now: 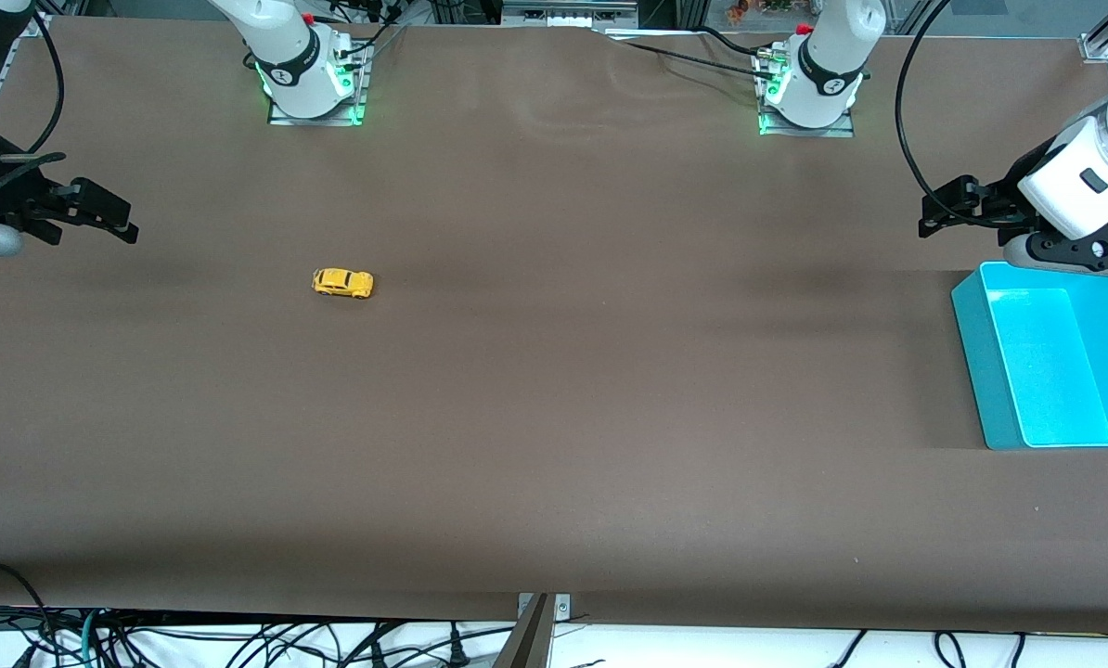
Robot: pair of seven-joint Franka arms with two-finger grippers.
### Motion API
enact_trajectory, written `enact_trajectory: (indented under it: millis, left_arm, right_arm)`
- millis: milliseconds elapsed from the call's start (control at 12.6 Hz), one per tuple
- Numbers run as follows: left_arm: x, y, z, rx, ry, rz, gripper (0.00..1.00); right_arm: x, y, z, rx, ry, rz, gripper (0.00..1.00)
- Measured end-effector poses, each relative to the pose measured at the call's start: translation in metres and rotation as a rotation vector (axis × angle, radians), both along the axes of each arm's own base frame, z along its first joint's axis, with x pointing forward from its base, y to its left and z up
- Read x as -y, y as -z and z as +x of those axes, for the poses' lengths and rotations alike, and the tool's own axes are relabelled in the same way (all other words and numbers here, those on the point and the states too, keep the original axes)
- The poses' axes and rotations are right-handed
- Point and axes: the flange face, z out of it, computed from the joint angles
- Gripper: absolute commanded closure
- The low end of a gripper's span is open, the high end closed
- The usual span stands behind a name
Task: Wind and store yellow beetle car
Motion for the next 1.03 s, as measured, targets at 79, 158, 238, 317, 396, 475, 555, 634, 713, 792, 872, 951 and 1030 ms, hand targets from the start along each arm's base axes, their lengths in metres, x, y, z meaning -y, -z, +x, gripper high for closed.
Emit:
enact_trajectory:
  millis: [79, 158, 238, 317, 396, 475, 555, 634, 713, 792, 872, 951, 1030]
  left_arm:
    - [0.0000, 0.0000, 0.0000, 0.000, 0.000, 0.000, 0.00]
    - [-0.0001, 0.0000, 0.0000, 0.000, 0.000, 0.000, 0.00]
    - [-0.0001, 0.0000, 0.0000, 0.000, 0.000, 0.000, 0.00]
    - [-0.0002, 0.0000, 0.0000, 0.000, 0.000, 0.000, 0.00]
    - [-0.0002, 0.0000, 0.0000, 0.000, 0.000, 0.000, 0.00]
    - [-0.0002, 0.0000, 0.0000, 0.000, 0.000, 0.000, 0.00]
    - [-0.0002, 0.0000, 0.0000, 0.000, 0.000, 0.000, 0.00]
    - [-0.0002, 0.0000, 0.0000, 0.000, 0.000, 0.000, 0.00]
    - [-0.0002, 0.0000, 0.0000, 0.000, 0.000, 0.000, 0.00]
    - [-0.0002, 0.0000, 0.0000, 0.000, 0.000, 0.000, 0.00]
    - [-0.0002, 0.0001, 0.0000, 0.000, 0.000, 0.000, 0.00]
    - [-0.0002, 0.0002, 0.0001, 0.000, 0.000, 0.000, 0.00]
    - [-0.0003, 0.0003, 0.0002, -0.001, -0.001, 0.000, 0.00]
  right_arm:
    - [0.0000, 0.0000, 0.0000, 0.000, 0.000, 0.000, 0.00]
    - [0.0000, 0.0003, 0.0000, -0.001, 0.000, 0.000, 0.00]
    - [-0.0003, 0.0018, 0.0001, -0.007, -0.001, 0.000, 0.00]
    - [-0.0011, 0.0038, 0.0000, -0.017, -0.003, 0.000, 0.00]
    - [-0.0018, 0.0051, 0.0002, -0.021, -0.004, 0.000, 0.00]
    - [-0.0021, 0.0057, 0.0004, -0.022, -0.005, 0.000, 0.00]
    - [-0.0022, 0.0060, 0.0004, -0.024, -0.005, 0.000, 0.00]
    - [-0.0022, 0.0067, -0.0004, -0.032, -0.005, 0.000, 0.00]
    - [-0.0023, 0.0077, -0.0016, -0.043, -0.006, 0.001, 0.00]
    - [-0.0023, 0.0082, -0.0022, -0.048, -0.009, 0.001, 0.00]
    - [-0.0024, 0.0085, -0.0025, -0.052, -0.013, 0.001, 0.00]
    - [-0.0024, 0.0087, -0.0027, -0.053, -0.015, 0.001, 0.00]
    - [-0.0025, 0.0088, -0.0028, -0.054, -0.015, 0.001, 0.00]
